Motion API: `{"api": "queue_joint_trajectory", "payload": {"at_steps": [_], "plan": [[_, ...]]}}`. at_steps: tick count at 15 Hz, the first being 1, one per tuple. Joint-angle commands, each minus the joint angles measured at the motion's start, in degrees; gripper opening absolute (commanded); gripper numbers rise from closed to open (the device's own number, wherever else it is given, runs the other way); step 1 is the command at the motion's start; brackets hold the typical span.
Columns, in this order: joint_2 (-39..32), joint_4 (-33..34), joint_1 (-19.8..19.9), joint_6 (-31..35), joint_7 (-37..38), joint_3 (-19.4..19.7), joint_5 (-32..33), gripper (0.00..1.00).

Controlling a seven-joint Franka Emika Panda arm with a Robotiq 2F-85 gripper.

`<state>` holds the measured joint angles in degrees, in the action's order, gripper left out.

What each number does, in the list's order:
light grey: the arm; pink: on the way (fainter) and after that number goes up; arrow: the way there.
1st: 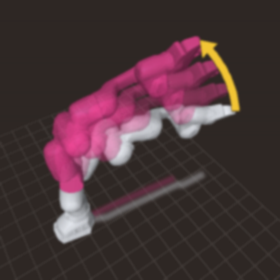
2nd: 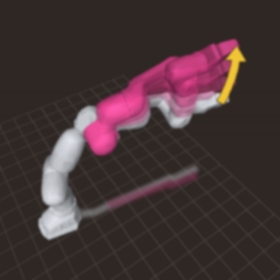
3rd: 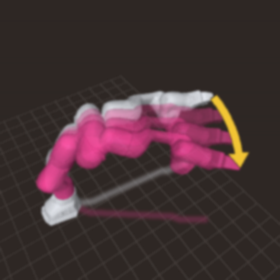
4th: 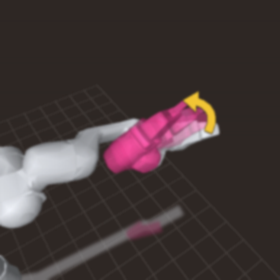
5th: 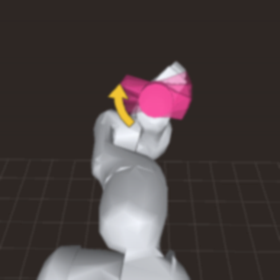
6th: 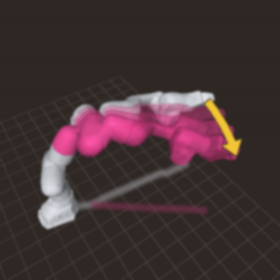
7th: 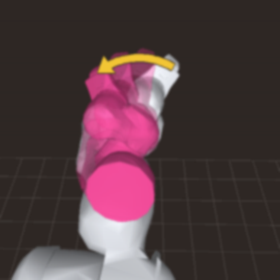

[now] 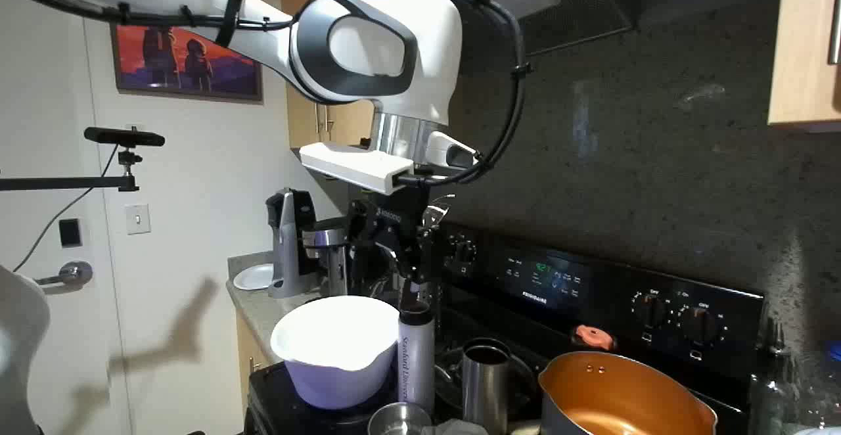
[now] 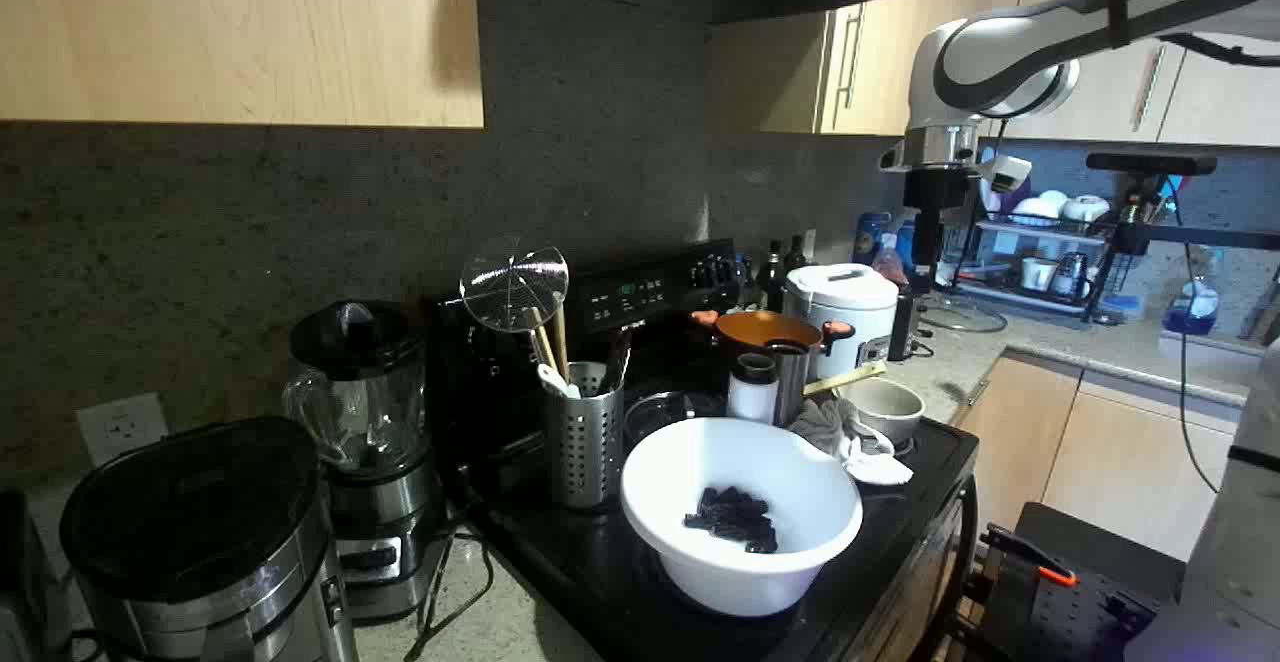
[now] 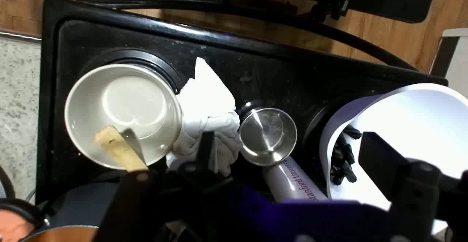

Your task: Use the wooden spatula from the stove to stir the contents in the pot on the upper right plate of the stove, place the spatula back on the stove

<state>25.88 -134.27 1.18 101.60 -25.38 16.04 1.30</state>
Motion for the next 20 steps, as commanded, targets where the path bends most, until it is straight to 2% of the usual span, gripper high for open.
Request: {"api": "queue_joint_trajectory", "payload": {"at_steps": [1,7,14,20], "plan": [[-0.2,0.1,1.3,-0.1,-0.4,-1.1,-0.5,1.00],[-7.3,0.4,2.8,9.2,5.8,-0.4,-3.5,1.00],[-23.6,3.8,10.0,22.7,13.0,2.2,-5.1,1.00],[-32.7,8.5,15.1,23.0,14.2,2.4,-11.8,1.00]]}}
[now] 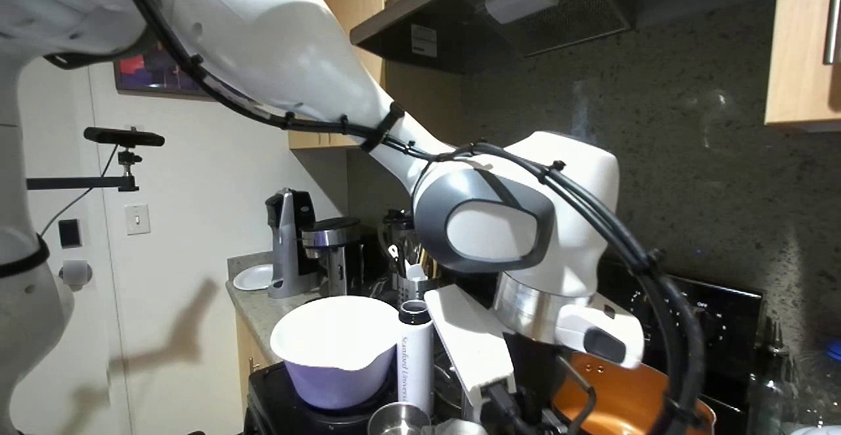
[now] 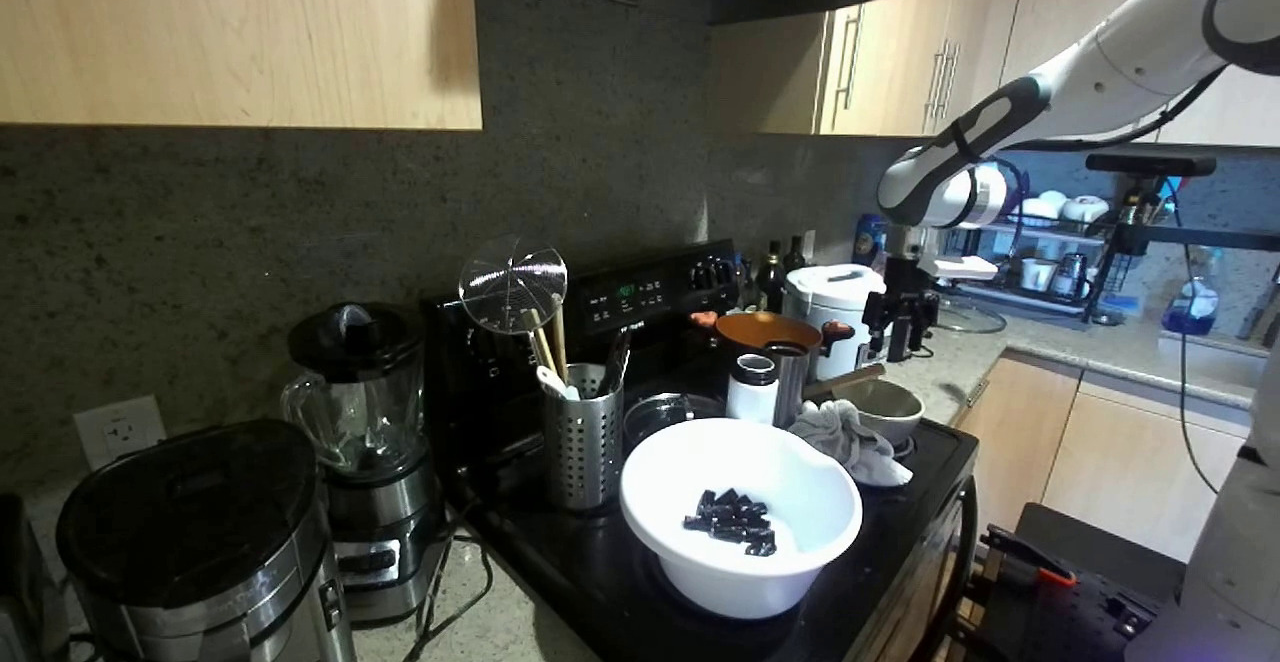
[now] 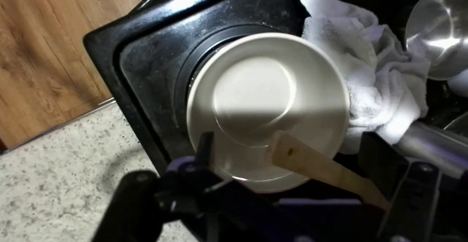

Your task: Use the wooden spatula from the stove to stir the contents in the pot on the upper right plate of the stove, place the spatula back on the stove

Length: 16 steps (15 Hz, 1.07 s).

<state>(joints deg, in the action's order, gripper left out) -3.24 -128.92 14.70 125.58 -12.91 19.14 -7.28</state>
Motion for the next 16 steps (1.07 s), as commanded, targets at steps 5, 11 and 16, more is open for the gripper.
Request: {"api": "queue_joint_trajectory", "payload": {"at_steps": [5,11,16], "plan": [[-8.5,4.8,3.5,-1.1,0.0,-2.1,-9.9,1.00],[-12.1,6.3,5.8,-0.2,-1.6,-3.8,-17.8,1.00],[-13.6,7.8,7.6,-0.2,-1.9,-4.3,-20.0,0.66]]}}
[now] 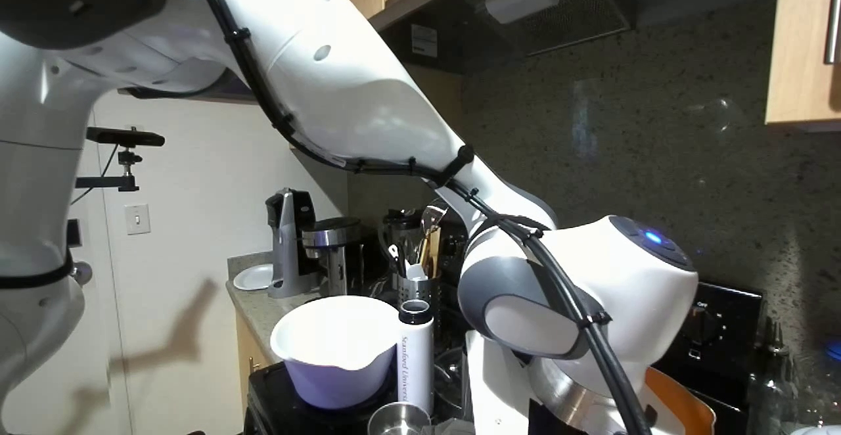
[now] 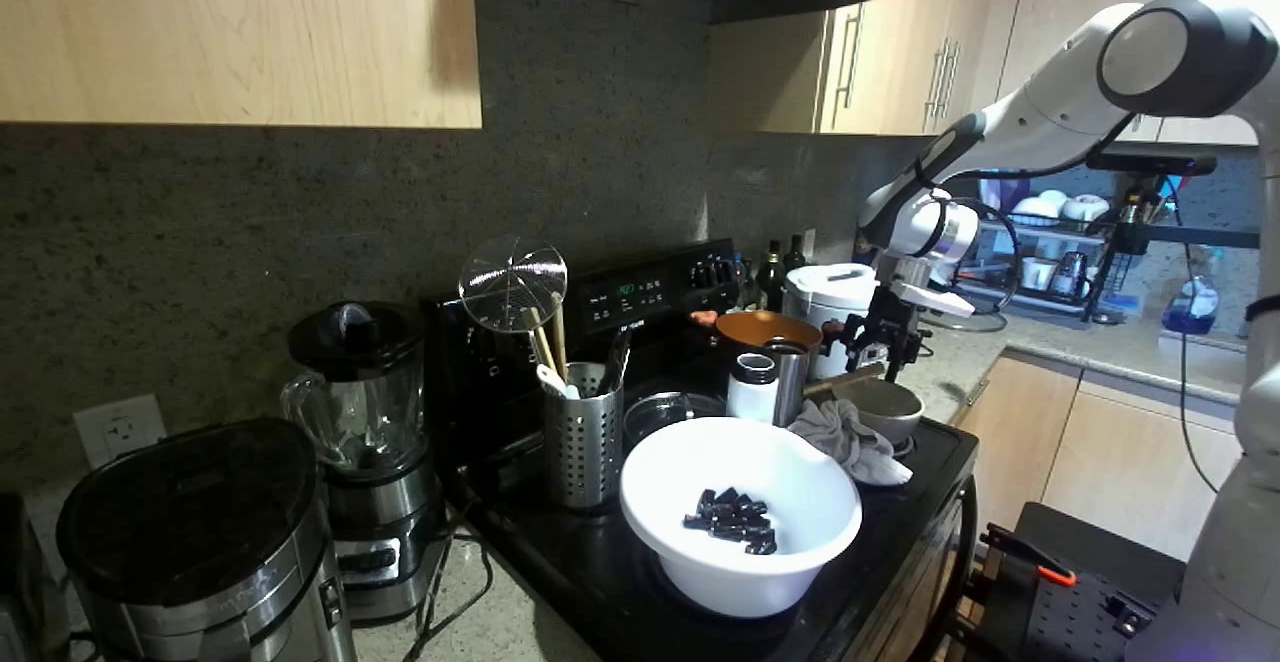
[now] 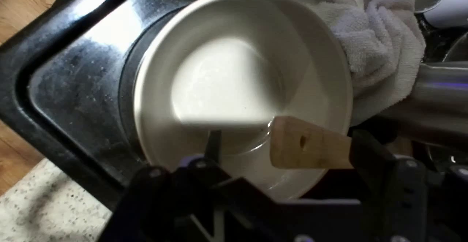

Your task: Use the wooden spatula from the stove to stir the contents in the pot on the upper right plate of the stove, place the spatula back on the stove

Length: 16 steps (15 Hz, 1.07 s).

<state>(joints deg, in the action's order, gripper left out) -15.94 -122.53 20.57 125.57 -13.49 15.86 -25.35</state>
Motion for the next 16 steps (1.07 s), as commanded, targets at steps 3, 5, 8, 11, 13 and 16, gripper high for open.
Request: {"api": "queue_joint_trajectory", "payload": {"at_steps": [3,5,8,11,13,16], "plan": [[-1.1,1.7,2.2,-0.2,-1.2,-1.3,-2.6,0.43],[-0.9,1.6,2.2,-0.1,-1.3,-1.4,-2.9,0.27],[-0.7,1.5,2.1,0.0,-3.0,-1.6,-4.4,0.16],[0.1,1.3,1.6,-0.3,-3.8,-1.8,-6.1,0.09],[1.0,1.1,1.2,-0.7,-3.4,-1.9,-6.7,0.07],[2.7,0.9,0.6,-1.5,-2.5,-2.3,-7.0,0.06]]}}
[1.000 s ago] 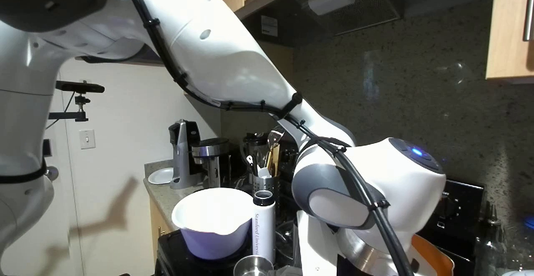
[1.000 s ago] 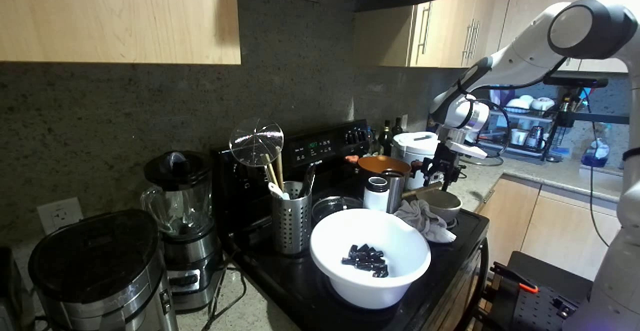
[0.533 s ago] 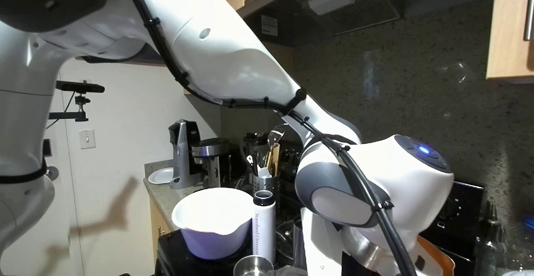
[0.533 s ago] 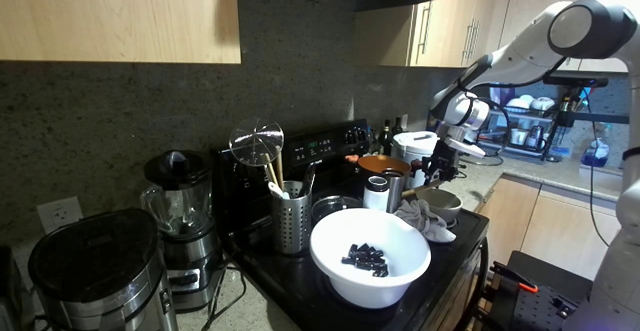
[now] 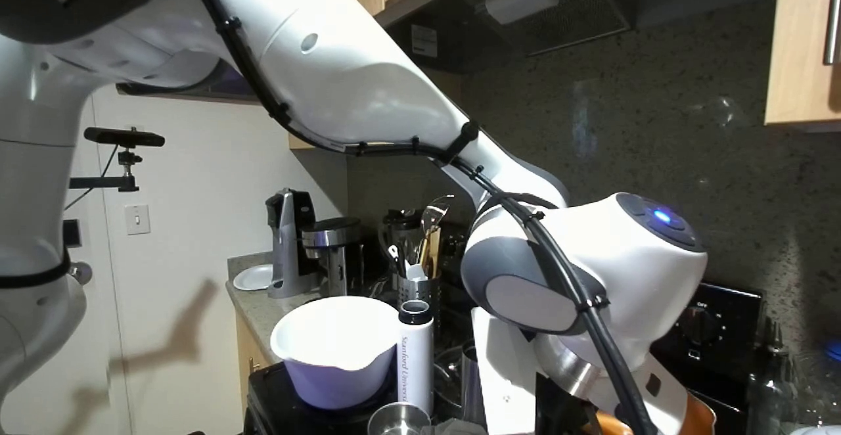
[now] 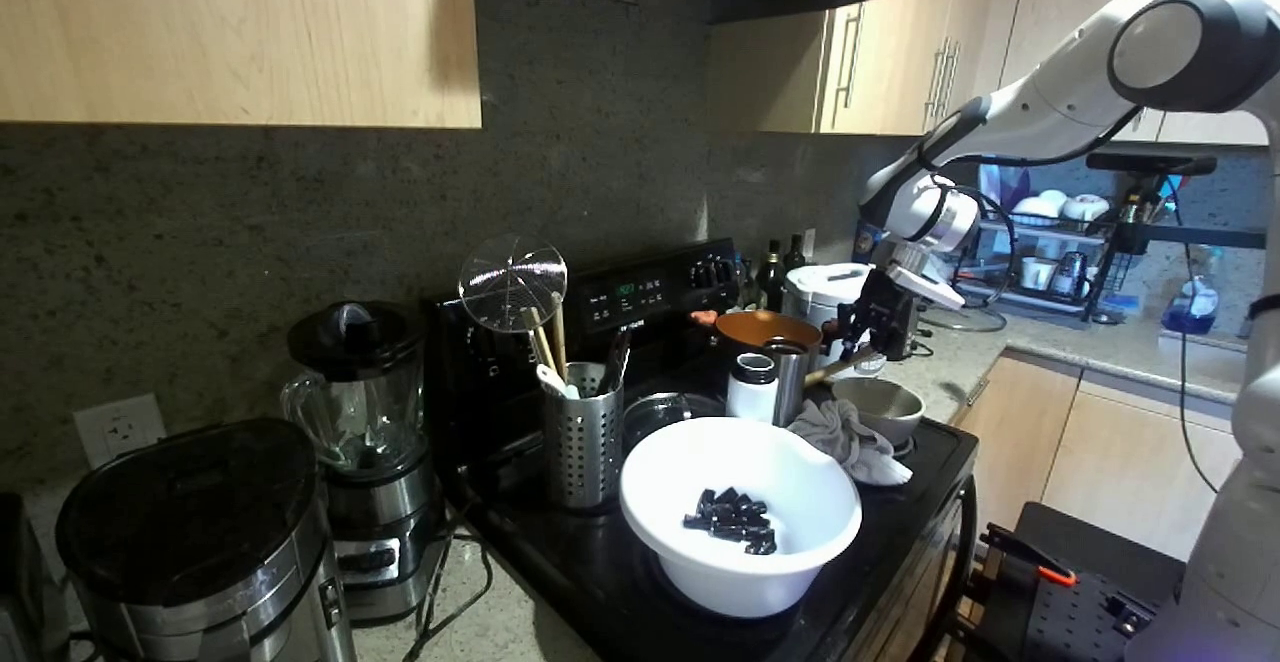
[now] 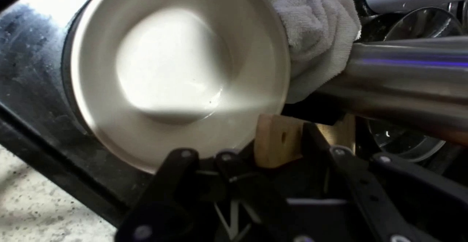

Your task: Use the wooden spatula from the stove to stir the contents in the pot on the upper right plate of the stove, place the spatula back on the stove

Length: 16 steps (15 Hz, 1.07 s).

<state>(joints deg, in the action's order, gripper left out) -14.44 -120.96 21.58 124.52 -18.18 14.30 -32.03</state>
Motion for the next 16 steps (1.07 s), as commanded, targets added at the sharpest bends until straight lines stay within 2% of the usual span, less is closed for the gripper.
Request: {"api": "queue_joint_trajectory", "payload": {"at_steps": [1,5,7,9,16], "plan": [[1.9,-0.8,-0.8,-0.9,2.9,-1.0,0.0,0.06],[5.0,-0.9,-2.4,-1.6,5.0,-1.5,0.4,0.06],[6.9,-0.9,-3.2,-2.2,6.0,-1.9,0.4,0.02],[9.0,-0.6,-4.3,-2.8,7.5,-2.2,0.9,0.04],[13.7,1.3,-7.3,-6.1,12.8,-2.1,5.6,0.04]]}}
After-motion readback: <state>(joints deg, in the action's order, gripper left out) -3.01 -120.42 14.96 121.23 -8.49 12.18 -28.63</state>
